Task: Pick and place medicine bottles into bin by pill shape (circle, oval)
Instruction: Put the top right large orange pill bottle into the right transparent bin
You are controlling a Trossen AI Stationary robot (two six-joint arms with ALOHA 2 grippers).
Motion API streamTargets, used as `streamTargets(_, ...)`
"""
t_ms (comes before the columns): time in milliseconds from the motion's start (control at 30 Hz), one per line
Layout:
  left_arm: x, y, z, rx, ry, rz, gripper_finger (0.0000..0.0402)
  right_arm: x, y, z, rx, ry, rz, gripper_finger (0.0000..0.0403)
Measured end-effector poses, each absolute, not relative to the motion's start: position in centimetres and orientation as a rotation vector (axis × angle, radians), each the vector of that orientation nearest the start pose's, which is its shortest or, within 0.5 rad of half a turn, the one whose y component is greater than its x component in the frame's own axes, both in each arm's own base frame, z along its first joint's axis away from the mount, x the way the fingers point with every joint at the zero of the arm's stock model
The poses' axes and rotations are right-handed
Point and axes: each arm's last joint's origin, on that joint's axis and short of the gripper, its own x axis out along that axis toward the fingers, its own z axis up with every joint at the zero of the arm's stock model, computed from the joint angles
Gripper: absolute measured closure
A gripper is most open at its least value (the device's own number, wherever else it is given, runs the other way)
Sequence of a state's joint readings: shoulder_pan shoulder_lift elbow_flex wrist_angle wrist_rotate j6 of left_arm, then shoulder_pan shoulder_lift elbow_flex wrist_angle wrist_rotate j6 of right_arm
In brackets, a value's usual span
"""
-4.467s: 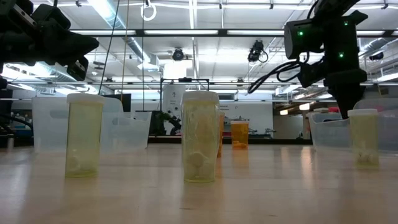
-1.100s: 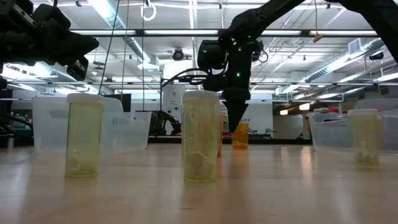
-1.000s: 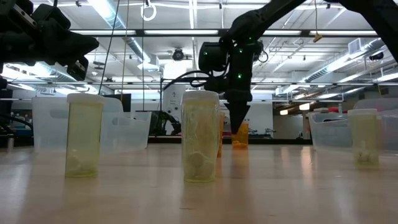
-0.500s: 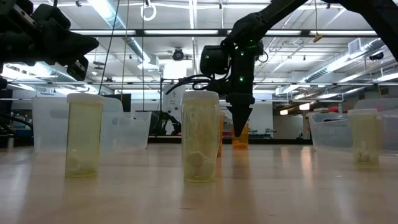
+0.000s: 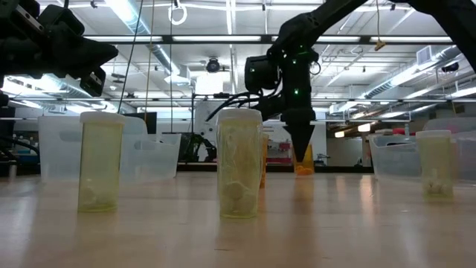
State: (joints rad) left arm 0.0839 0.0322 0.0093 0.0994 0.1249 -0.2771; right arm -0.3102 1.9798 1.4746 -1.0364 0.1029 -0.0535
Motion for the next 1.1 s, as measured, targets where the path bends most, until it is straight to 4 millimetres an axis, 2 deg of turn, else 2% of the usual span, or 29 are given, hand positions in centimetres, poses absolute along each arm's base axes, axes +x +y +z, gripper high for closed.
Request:
streamTargets(433, 9.9, 0.5, 17.4, -0.269, -0.07, -0.052, 0.0368, 33.5, -8.5, 23.7, 0.157, 1.462, -0.329, 0.0187)
streamTargets(733, 9.9, 0.5, 17.4, -0.269, -0.07, -0.051, 0.0375, 31.6, -5.4, 26.2, 0.196, 1.47, -0.337, 0.0187)
streamTargets(833, 9.9, 0.5, 17.4, -0.269, -0.07, -0.051, 0.0371, 30.3, -4.5, 26.5, 0.246, 1.458, -0.339, 0.0187)
streamTargets(1100, 9.9, 0.5, 17.4, -0.269, -0.07, -0.051, 0.0368, 25.1, -2.1, 26.6, 0.372, 1.406, -0.422, 0.0187)
